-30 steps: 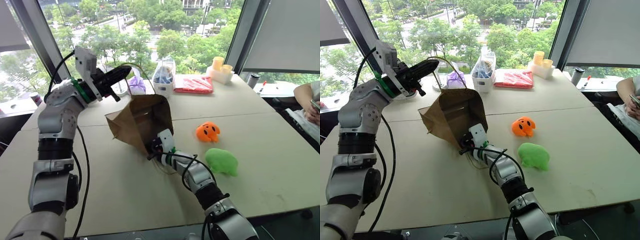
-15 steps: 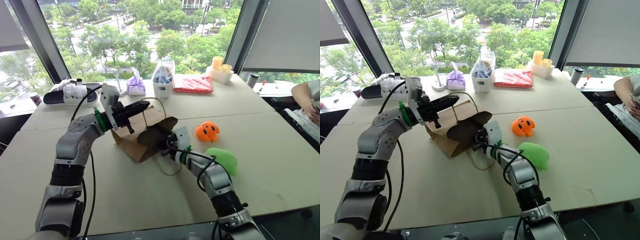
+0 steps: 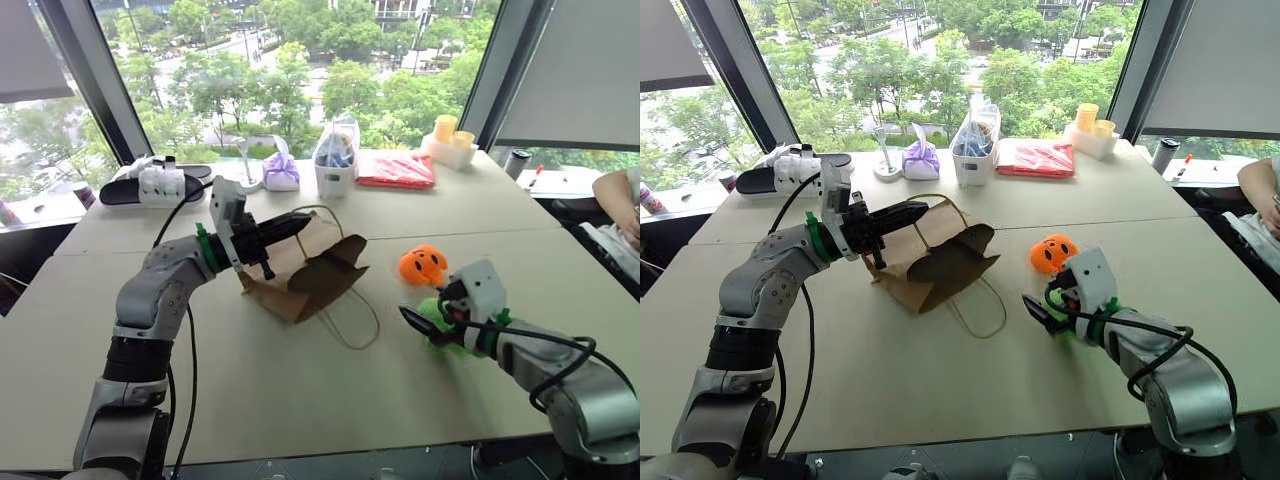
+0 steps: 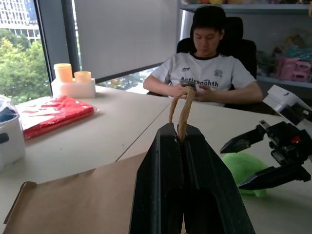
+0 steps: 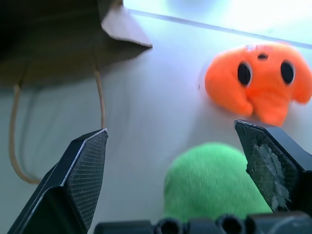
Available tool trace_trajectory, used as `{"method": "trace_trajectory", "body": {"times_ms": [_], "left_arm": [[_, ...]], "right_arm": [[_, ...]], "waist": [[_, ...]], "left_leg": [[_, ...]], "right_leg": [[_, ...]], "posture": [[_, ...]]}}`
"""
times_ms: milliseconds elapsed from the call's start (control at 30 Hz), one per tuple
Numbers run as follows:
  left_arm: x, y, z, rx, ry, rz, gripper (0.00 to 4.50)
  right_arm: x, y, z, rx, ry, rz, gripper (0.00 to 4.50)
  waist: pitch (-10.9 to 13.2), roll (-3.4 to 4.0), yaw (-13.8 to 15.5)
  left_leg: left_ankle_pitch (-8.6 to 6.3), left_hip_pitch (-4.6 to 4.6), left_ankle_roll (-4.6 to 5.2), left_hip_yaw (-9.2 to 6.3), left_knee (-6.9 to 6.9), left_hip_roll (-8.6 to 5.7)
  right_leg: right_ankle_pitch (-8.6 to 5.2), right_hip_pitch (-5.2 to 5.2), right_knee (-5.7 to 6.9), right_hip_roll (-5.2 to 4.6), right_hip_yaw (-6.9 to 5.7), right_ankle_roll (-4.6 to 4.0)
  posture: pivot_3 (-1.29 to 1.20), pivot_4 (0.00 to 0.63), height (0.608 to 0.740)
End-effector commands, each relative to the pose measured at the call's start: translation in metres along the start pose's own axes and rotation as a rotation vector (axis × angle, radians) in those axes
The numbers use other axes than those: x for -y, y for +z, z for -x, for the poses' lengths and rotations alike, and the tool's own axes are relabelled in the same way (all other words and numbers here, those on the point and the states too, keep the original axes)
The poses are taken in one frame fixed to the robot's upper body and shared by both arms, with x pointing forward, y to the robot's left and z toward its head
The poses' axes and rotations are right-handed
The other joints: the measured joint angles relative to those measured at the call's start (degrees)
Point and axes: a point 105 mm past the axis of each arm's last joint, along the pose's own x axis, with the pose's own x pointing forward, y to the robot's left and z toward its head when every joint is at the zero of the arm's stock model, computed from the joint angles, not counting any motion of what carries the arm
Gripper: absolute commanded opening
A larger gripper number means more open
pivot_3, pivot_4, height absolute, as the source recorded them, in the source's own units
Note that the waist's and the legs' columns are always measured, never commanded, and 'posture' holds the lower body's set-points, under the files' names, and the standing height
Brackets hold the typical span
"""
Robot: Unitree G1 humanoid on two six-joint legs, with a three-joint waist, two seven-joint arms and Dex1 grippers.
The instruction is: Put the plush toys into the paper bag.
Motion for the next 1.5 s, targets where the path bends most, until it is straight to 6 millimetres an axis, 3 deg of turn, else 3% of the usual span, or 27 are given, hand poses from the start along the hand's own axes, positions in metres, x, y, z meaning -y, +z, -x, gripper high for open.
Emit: {"method": "trace_trajectory", "body": {"times_ms": [33,133,300,333,400,567,667,767,867,933,1133,1500], "left_arm": [[0.005,0.012,-0.003,0.019,-0.028,-0.047,0.0],[0.005,0.013,-0.004,0.02,-0.027,-0.051,0.0],[0.006,0.013,-0.004,0.019,-0.025,-0.059,0.0],[0.006,0.013,-0.004,0.019,-0.024,-0.06,0.0],[0.006,0.013,-0.004,0.02,-0.022,-0.061,0.0],[0.006,0.013,-0.004,0.019,-0.019,-0.063,0.0],[0.006,0.014,-0.003,0.02,-0.018,-0.059,0.0],[0.002,0.018,-0.002,0.029,-0.008,-0.052,0.0],[0.001,0.02,-0.003,0.037,-0.005,-0.047,0.0],[0.001,0.022,-0.004,0.042,-0.005,-0.048,0.0],[0.002,0.027,-0.009,0.059,-0.016,-0.047,0.0],[0.007,0.035,-0.007,0.084,-0.014,-0.014,0.0]], "right_arm": [[0.006,-0.015,-0.003,-0.037,-0.036,0.041,4.47],[0.014,-0.031,-0.006,-0.096,-0.085,0.113,4.47],[0.035,-0.039,-0.007,-0.145,-0.174,0.257,4.47],[0.037,-0.038,-0.008,-0.138,-0.184,0.266,4.23],[0.04,-0.036,-0.009,-0.122,-0.194,0.262,3.69],[0.044,-0.027,-0.009,-0.09,-0.203,0.261,1.26],[0.043,-0.012,-0.008,-0.034,-0.194,0.27,0.03],[0.005,0.046,-0.011,0.207,-0.019,0.271,0.03],[-0.019,0.064,-0.013,0.265,0.096,0.264,0.03],[-0.046,0.077,-0.022,0.303,0.209,0.265,0.03],[-0.087,0.083,-0.058,0.313,0.339,0.276,0.03],[-0.126,0.106,-0.105,0.386,0.444,0.284,0.03]], "waist": [[0.0,0.0,0.0],[0.0,0.0,0.01],[0.0,-0.01,0.12],[0.0,-0.01,0.12],[-0.01,-0.02,0.14],[-0.01,-0.02,0.1],[0.0,-0.02,0.07],[0.02,-0.01,-0.38],[0.02,0.0,-0.32],[0.02,-0.03,-0.18],[0.02,-0.04,-0.04],[0.02,-0.03,-0.6]], "left_leg": [[0.0,0.0,0.0,0.0,0.02,0.0],[0.0,0.0,0.0,0.0,0.03,-0.01],[0.0,0.01,0.0,0.0,0.05,-0.01],[0.0,0.01,0.0,0.0,0.05,-0.01],[0.0,0.01,0.0,0.0,0.05,-0.01],[0.0,0.01,0.0,-0.02,0.05,-0.01],[0.0,0.01,0.0,-0.03,0.06,-0.01],[0.0,0.02,0.0,-0.03,0.05,0.0],[0.0,0.06,0.0,-0.04,-0.02,0.07],[0.01,0.06,-0.01,-0.06,-0.02,0.07],[0.09,0.0,-0.15,-0.07,0.0,0.02],[0.22,0.0,-0.39,-0.06,-0.09,0.04]], "right_leg": [[0.0,0.02,0.0,0.0,0.0,0.0],[0.0,0.02,0.0,0.0,-0.01,0.0],[0.0,0.08,-0.03,0.0,-0.03,0.0],[0.0,0.09,-0.04,0.01,-0.03,0.0],[0.0,0.11,-0.05,0.01,-0.03,0.0],[0.0,0.11,-0.07,0.01,-0.03,0.0],[0.0,0.11,-0.07,0.01,-0.03,0.0],[0.0,0.1,-0.07,0.03,-0.03,0.0],[0.0,0.08,-0.05,0.06,-0.03,0.0],[0.0,0.09,-0.06,0.05,-0.05,0.0],[0.0,0.1,-0.19,0.02,-0.05,0.0],[0.01,0.0,-0.2,0.06,-0.04,-0.01]], "posture": [[0.0,0.15,0.74],[0.0,0.15,0.74],[0.0,0.15,0.74],[0.0,0.15,0.74],[0.0,0.15,0.74],[0.0,0.15,0.74],[0.0,0.15,0.74],[0.0,0.15,0.74],[0.0,0.15,0.74],[0.0,0.15,0.74],[0.0,0.15,0.74],[0.0,0.15,0.74]]}}
